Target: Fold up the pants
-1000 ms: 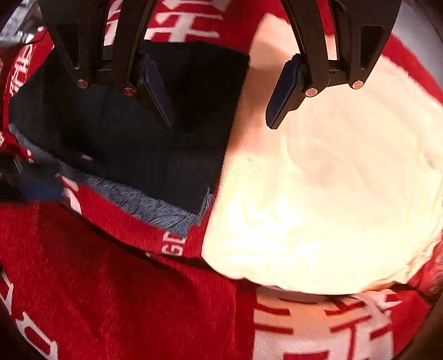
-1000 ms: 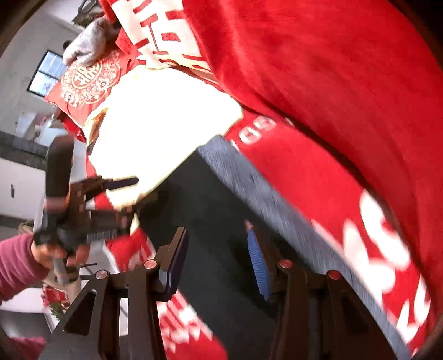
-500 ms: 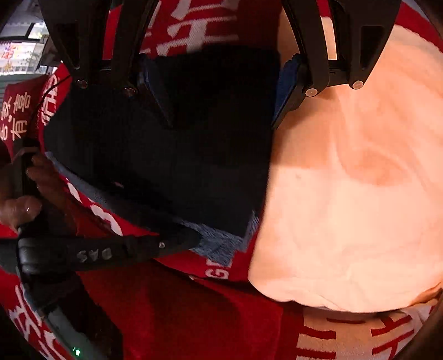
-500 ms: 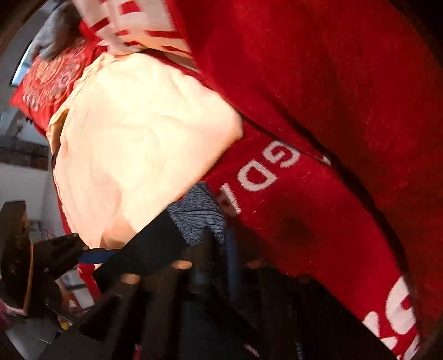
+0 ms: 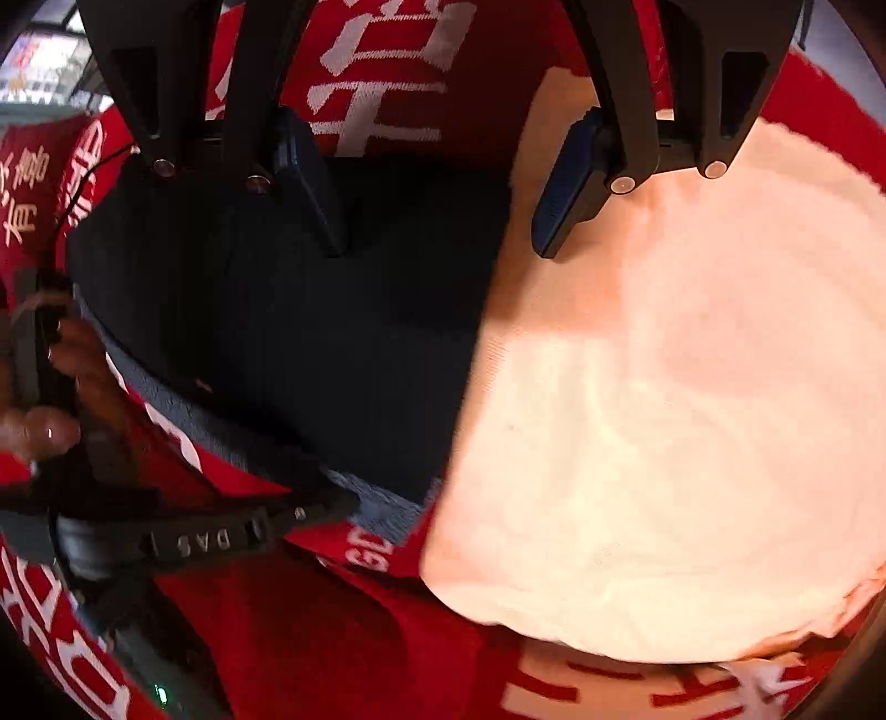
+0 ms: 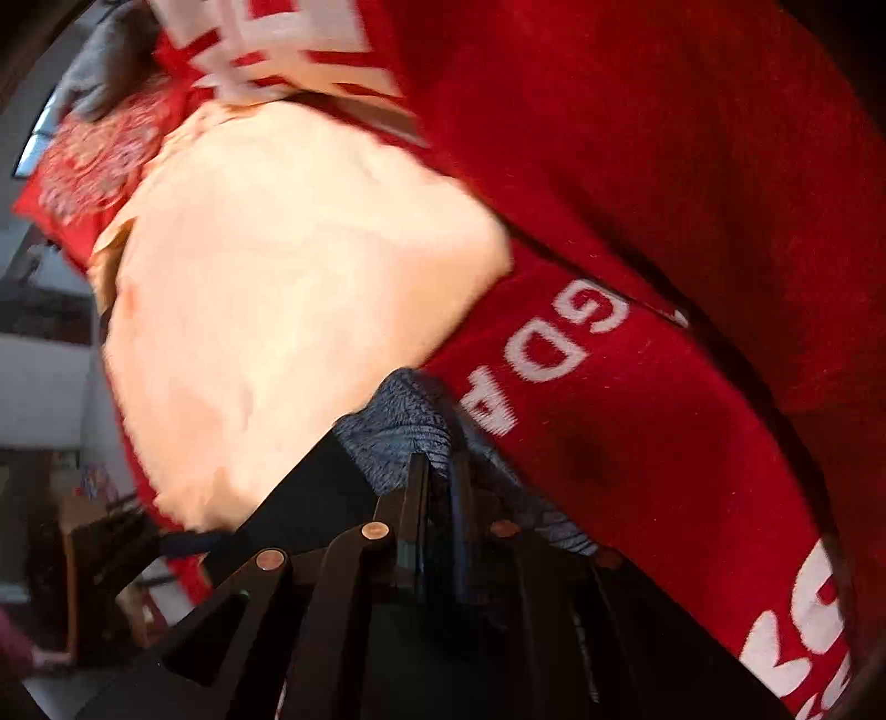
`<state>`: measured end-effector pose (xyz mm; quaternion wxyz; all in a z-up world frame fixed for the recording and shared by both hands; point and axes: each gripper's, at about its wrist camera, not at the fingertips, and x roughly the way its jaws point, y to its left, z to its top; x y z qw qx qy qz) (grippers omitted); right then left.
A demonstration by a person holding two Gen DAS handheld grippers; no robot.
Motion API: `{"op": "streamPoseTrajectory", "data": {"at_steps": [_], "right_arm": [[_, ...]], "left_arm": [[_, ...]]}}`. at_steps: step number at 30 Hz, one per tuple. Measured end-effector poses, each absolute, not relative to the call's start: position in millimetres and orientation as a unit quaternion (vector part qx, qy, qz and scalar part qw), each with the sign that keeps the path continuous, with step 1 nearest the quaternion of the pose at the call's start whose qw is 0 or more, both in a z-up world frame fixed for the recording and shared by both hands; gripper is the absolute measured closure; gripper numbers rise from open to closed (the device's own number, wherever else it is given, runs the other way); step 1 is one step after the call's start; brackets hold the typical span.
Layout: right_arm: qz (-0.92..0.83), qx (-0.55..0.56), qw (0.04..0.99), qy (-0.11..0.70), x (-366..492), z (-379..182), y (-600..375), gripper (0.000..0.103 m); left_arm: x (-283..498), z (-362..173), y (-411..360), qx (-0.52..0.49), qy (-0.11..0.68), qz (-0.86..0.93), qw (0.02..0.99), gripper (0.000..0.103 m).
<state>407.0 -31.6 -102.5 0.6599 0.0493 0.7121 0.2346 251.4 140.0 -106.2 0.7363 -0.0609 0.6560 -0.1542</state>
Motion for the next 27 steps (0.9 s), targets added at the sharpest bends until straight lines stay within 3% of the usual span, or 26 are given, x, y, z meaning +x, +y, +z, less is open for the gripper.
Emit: {"op": "streamPoseTrajectory", "data": {"at_steps": [3, 5, 7, 14, 20, 21, 22, 24, 27], "right_arm": [[0.223, 0.084, 0.672, 0.702, 397.9, -88.2, -46.6, 0.08], [0.208, 0.111, 0.685, 0.69, 384.1, -71.5, -68.4, 0.064], [0.186, 0.143, 0.692, 0.682, 367.3, -56.8, -97.1, 0.06], [0.113, 0.34, 0.661, 0.66, 256.3, -26.6, -224.0, 0.059], [0.047, 0.458, 0.613, 0.642, 131.5, -45.1, -280.0, 0.059], [0.037, 0.47, 0.603, 0.643, 119.0, -52.7, -284.0, 0.059], [0.027, 0.484, 0.595, 0.642, 104.8, -62.1, -287.3, 0.059], [0.029, 0.501, 0.594, 0.629, 93.7, -71.0, -289.9, 0.057], [0.033, 0.538, 0.594, 0.597, 88.9, -85.0, -293.0, 0.057]], "left_arm": [[250.1, -94.3, 139.6, -0.043, 0.648, -0.147, 0.746, 0.033], [250.1, -85.7, 134.2, -0.037, 0.646, -0.147, 0.748, 0.033], [249.9, -76.8, 124.9, -0.025, 0.642, -0.149, 0.752, 0.033], [254.3, -62.1, 64.9, -0.016, 0.642, -0.16, 0.749, 0.033], [260.2, -98.8, 3.6, 0.027, 0.652, -0.129, 0.746, 0.033], [258.4, -105.2, 1.3, 0.028, 0.657, -0.117, 0.744, 0.032], [256.4, -109.1, -1.5, 0.034, 0.653, -0.109, 0.748, 0.022], [253.8, -115.9, -15.2, 0.061, 0.645, -0.121, 0.752, 0.013], [250.2, -120.8, -26.2, 0.1, 0.64, -0.114, 0.754, 0.01]]}}
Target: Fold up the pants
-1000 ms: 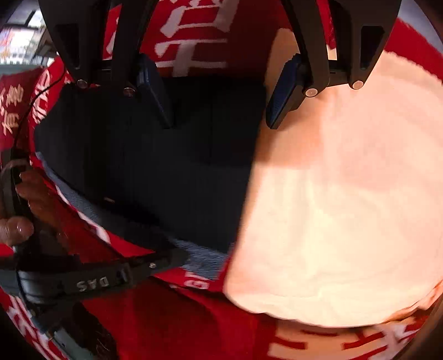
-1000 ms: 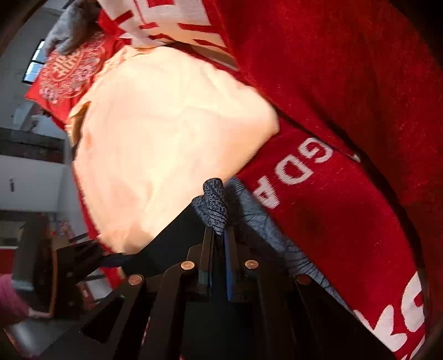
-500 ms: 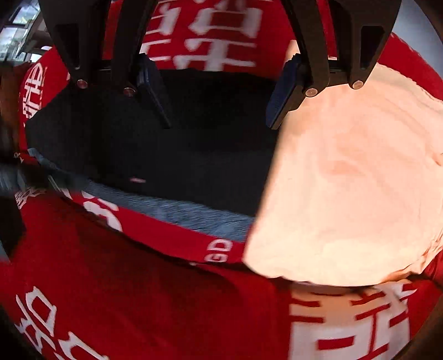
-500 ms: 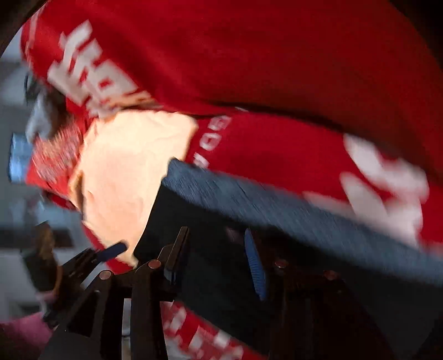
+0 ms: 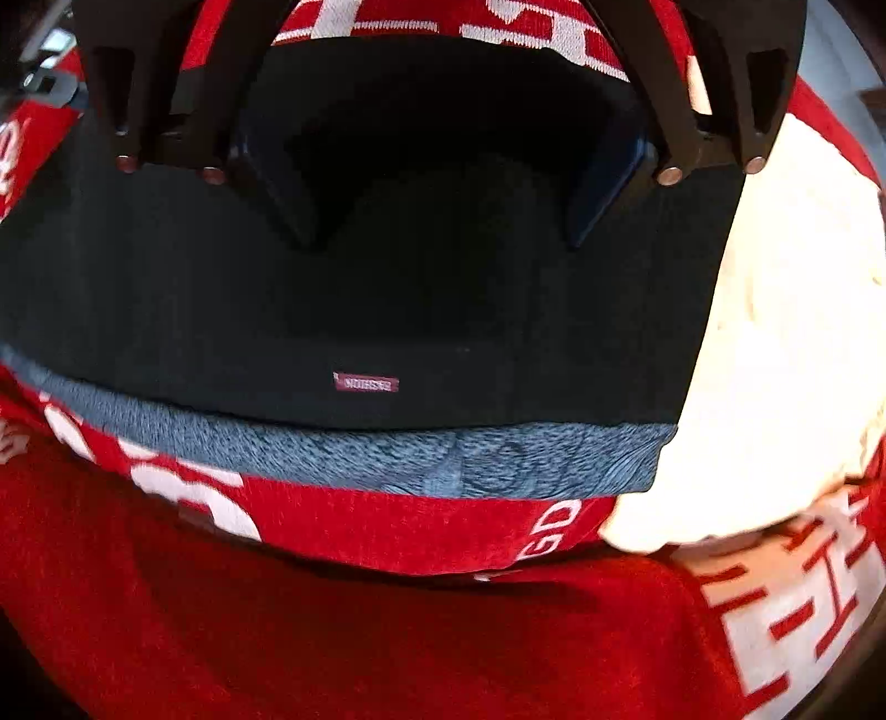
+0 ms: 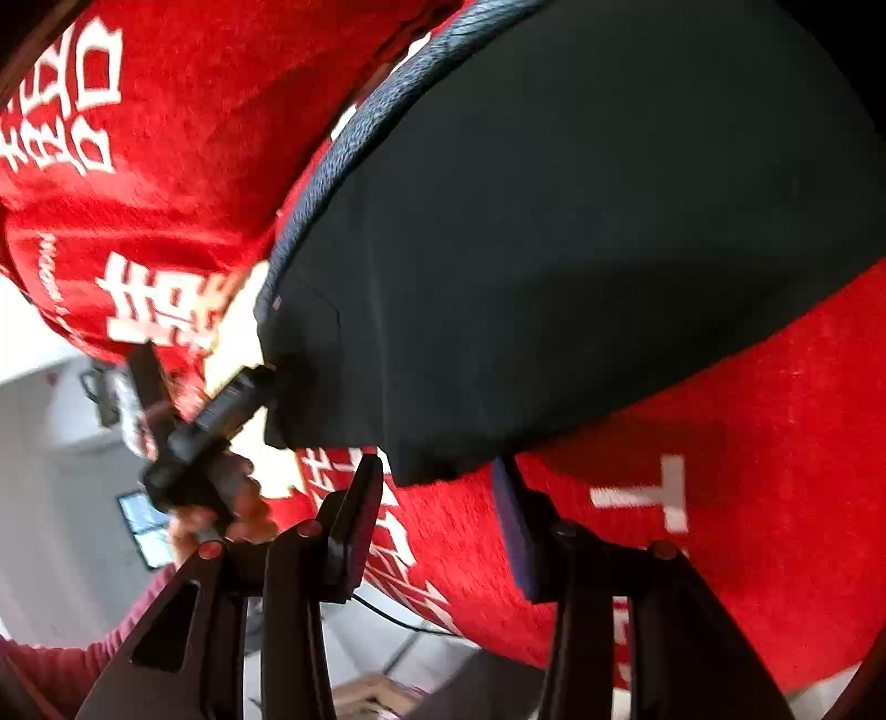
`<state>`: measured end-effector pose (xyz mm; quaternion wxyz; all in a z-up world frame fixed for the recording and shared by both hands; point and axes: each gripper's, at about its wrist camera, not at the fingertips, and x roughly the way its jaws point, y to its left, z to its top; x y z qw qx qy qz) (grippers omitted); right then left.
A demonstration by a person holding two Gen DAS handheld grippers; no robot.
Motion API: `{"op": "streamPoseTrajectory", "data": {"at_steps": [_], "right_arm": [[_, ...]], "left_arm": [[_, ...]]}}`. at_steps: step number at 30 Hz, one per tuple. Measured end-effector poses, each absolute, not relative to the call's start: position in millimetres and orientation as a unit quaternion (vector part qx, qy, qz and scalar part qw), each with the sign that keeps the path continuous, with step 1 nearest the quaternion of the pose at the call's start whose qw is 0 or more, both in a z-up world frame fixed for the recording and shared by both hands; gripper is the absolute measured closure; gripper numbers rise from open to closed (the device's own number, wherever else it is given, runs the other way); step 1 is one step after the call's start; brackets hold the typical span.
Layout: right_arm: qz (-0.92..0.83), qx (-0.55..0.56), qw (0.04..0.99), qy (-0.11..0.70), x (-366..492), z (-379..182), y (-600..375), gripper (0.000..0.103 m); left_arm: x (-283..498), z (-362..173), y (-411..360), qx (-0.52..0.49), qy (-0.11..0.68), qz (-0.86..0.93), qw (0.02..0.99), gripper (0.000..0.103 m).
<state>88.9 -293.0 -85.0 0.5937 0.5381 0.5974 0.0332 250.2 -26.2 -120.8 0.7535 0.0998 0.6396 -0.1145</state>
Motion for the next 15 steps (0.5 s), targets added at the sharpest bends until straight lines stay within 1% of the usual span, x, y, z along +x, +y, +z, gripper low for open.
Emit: {"op": "streamPoseTrajectory", "data": {"at_steps": [4, 6, 11, 12, 13, 14, 15], "right_arm": [[0.02, 0.609, 0.583, 0.537, 75.2, -95.1, -301.8, 0.057], [0.017, 0.627, 0.583, 0.517, 71.2, -94.6, -304.8, 0.057], [-0.001, 0.637, 0.568, 0.521, 69.2, -112.9, -306.5, 0.059], [-0.004, 0.643, 0.563, 0.52, 69.4, -115.1, -308.1, 0.062], [-0.012, 0.639, 0.562, 0.526, 73.2, -113.8, -310.3, 0.088], [-0.01, 0.633, 0.569, 0.524, 73.6, -108.5, -312.7, 0.094], [0.0, 0.629, 0.58, 0.517, 75.1, -101.1, -314.9, 0.094]], "left_arm": [[254.3, -122.1, -24.7, 0.09, 0.646, -0.112, 0.75, 0.01], [254.5, -123.0, -26.4, 0.096, 0.646, -0.111, 0.749, 0.01], [255.2, -124.5, -27.4, 0.099, 0.646, -0.105, 0.749, 0.009], [255.4, -124.9, -27.1, 0.099, 0.647, -0.105, 0.749, 0.009], [256.4, -124.7, -27.8, 0.098, 0.647, -0.105, 0.749, 0.009], [256.7, -124.5, -27.6, 0.098, 0.648, -0.105, 0.748, 0.009], [254.6, -122.9, -28.0, 0.099, 0.648, -0.104, 0.748, 0.009]]}}
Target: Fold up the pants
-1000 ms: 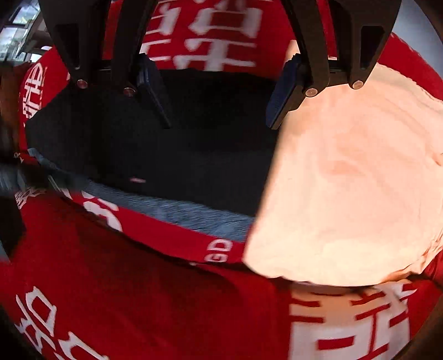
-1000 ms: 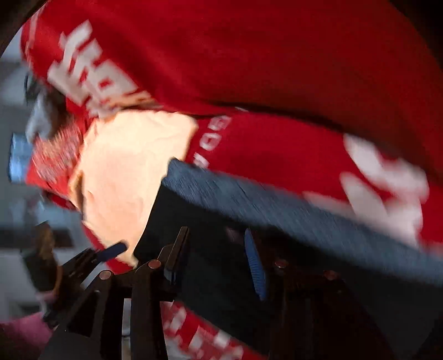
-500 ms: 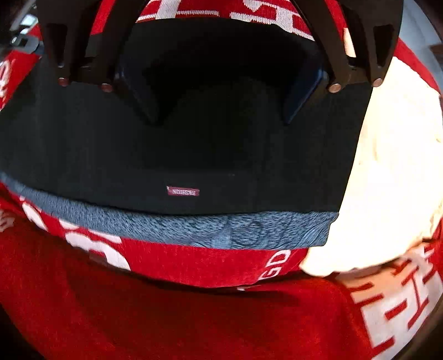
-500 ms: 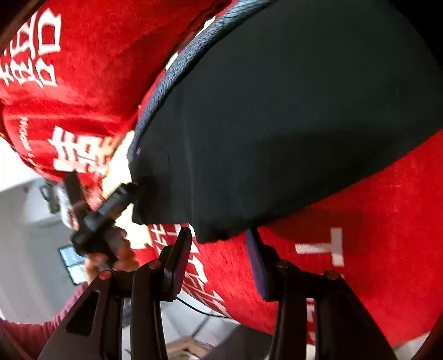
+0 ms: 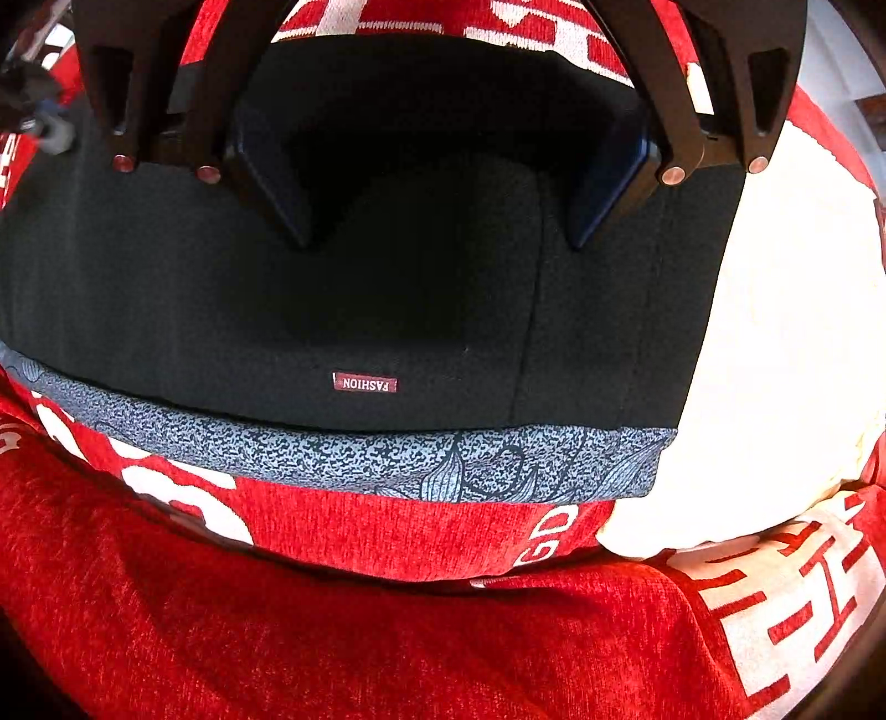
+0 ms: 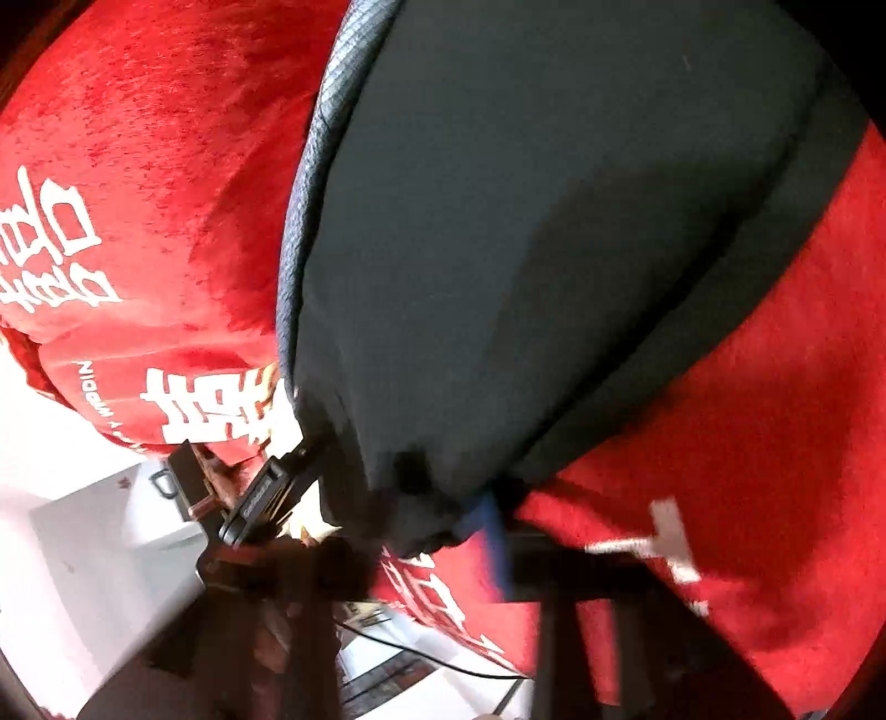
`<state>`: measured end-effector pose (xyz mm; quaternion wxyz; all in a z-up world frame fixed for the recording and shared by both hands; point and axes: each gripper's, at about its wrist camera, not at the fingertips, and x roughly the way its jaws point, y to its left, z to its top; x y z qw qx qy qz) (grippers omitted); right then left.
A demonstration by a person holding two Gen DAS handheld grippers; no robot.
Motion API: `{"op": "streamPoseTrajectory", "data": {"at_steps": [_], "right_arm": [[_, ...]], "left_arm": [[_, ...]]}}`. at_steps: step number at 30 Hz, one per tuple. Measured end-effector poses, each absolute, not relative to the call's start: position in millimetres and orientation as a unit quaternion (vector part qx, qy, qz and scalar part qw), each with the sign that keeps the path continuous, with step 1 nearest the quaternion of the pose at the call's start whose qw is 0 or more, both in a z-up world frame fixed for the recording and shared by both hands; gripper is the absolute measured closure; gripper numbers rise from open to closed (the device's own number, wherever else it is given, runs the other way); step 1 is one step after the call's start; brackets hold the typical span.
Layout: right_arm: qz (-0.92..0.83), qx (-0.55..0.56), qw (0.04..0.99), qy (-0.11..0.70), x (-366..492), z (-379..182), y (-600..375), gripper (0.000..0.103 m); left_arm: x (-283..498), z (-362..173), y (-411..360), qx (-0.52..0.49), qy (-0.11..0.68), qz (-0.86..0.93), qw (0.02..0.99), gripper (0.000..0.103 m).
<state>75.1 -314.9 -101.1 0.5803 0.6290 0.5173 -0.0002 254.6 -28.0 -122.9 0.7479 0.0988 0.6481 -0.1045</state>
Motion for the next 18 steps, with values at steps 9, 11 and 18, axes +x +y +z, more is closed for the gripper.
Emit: {"op": "streamPoseTrajectory", "data": {"at_steps": [9, 11, 18], "right_arm": [[-0.041, 0.596, 0.588, 0.546, 48.9, -105.5, -313.3, 0.094], [-0.057, 0.595, 0.592, 0.54, 38.1, -95.8, -327.1, 0.079], [-0.153, 0.635, 0.607, 0.452, 1.1, -92.9, -404.6, 0.042]], "left_arm": [[248.3, -116.6, -29.8, 0.115, 0.643, -0.1, 0.751, 0.006], [241.6, -107.5, -32.4, 0.12, 0.639, -0.113, 0.752, 0.006], [200.6, -81.7, -87.2, 0.129, 0.622, -0.206, 0.744, 0.006]]}}
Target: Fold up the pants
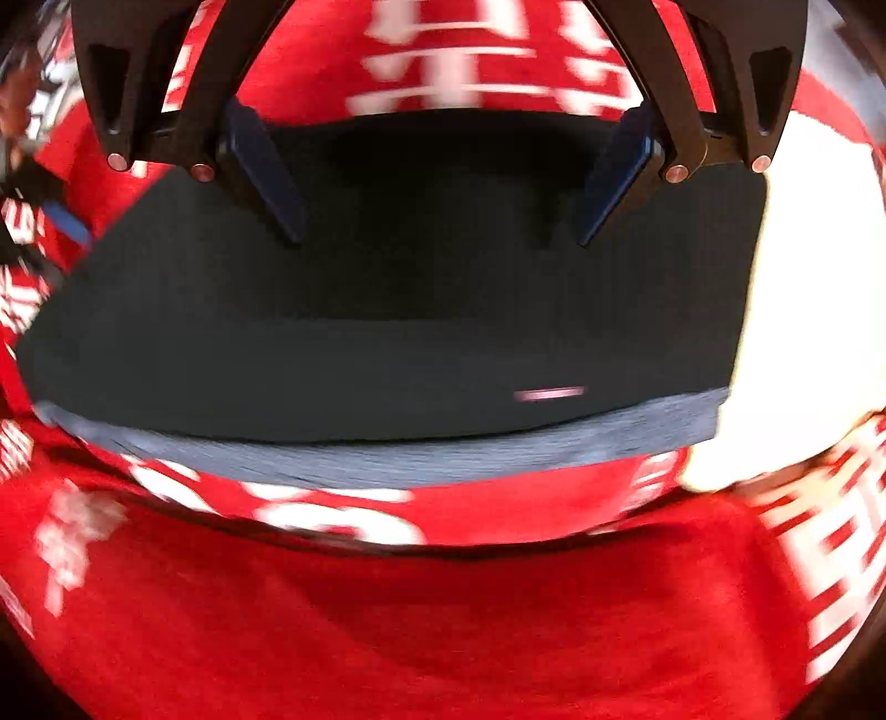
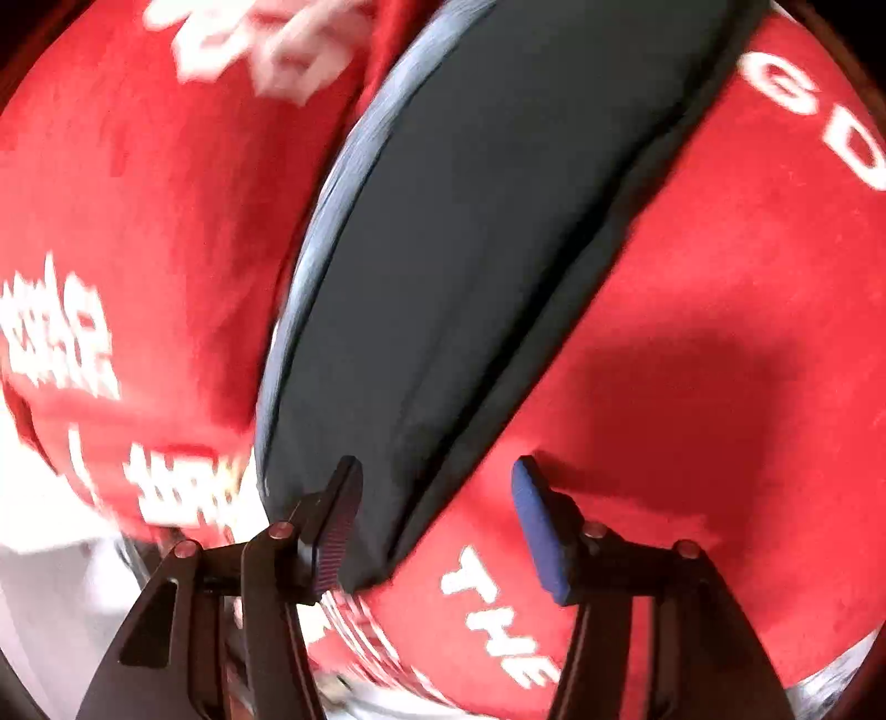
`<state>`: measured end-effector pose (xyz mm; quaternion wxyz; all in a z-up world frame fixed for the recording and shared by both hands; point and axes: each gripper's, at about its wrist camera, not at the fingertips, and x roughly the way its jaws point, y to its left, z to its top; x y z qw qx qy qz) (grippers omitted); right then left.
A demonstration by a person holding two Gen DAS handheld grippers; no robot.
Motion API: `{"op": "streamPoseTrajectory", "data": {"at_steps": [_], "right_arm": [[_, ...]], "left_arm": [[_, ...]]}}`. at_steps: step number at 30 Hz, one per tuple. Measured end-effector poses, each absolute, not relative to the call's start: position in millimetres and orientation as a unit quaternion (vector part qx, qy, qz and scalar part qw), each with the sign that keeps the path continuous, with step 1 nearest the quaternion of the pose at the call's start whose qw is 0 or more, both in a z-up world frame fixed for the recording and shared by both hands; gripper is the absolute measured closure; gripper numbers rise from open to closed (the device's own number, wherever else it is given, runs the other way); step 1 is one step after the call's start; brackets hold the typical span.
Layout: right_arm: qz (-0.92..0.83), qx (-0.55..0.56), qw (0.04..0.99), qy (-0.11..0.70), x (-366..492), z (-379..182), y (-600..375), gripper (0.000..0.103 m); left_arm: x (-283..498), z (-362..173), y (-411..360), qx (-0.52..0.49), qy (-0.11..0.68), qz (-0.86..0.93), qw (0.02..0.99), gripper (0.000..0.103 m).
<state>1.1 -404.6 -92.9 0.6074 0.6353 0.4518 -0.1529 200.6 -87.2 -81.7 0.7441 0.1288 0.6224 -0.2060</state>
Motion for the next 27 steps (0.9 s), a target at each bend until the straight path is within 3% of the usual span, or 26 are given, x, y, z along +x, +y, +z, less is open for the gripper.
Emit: {"op": "streamPoseTrajectory", "data": {"at_steps": [1, 2, 3, 8, 9, 15, 19, 27], "right_arm": [[-0.161, 0.645, 0.6, 0.445, -0.4, -98.6, -410.1, 0.047], [-0.168, 0.654, 0.591, 0.441, 0.5, -104.6, -413.0, 0.073], [-0.174, 0.656, 0.581, 0.449, 3.3, -108.1, -416.1, 0.086], [-0.184, 0.624, 0.596, 0.47, -9.2, -100.6, -410.7, 0.09], [-0.19, 0.629, 0.588, 0.471, -14.7, -104.5, -411.1, 0.095], [-0.186, 0.552, 0.631, 0.512, -16.3, -63.0, -433.1, 0.086], [-0.171, 0.485, 0.683, 0.518, 22.1, -39.4, -446.7, 0.07], [-0.076, 0.426, 0.716, 0.549, 141.9, -75.0, -422.6, 0.07]], "left_arm": [[196.8, -85.4, -98.7, 0.13, 0.625, -0.213, 0.74, 0.006], [193.2, -92.1, -112.1, 0.128, 0.632, -0.219, 0.732, 0.006], [191.2, -94.2, -119.4, 0.127, 0.636, -0.222, 0.728, 0.006], [166.9, -118.6, -134.3, 0.174, 0.637, -0.228, 0.716, 0.006], [162.6, -118.2, -135.1, 0.187, 0.63, -0.231, 0.718, 0.006], [173.1, -98.4, -135.5, 0.165, 0.641, -0.228, 0.714, 0.006], [199.7, -77.6, -151.9, 0.143, 0.616, -0.224, 0.741, 0.006], [254.2, -95.9, -191.4, 0.142, 0.595, -0.167, 0.773, 0.006]]}}
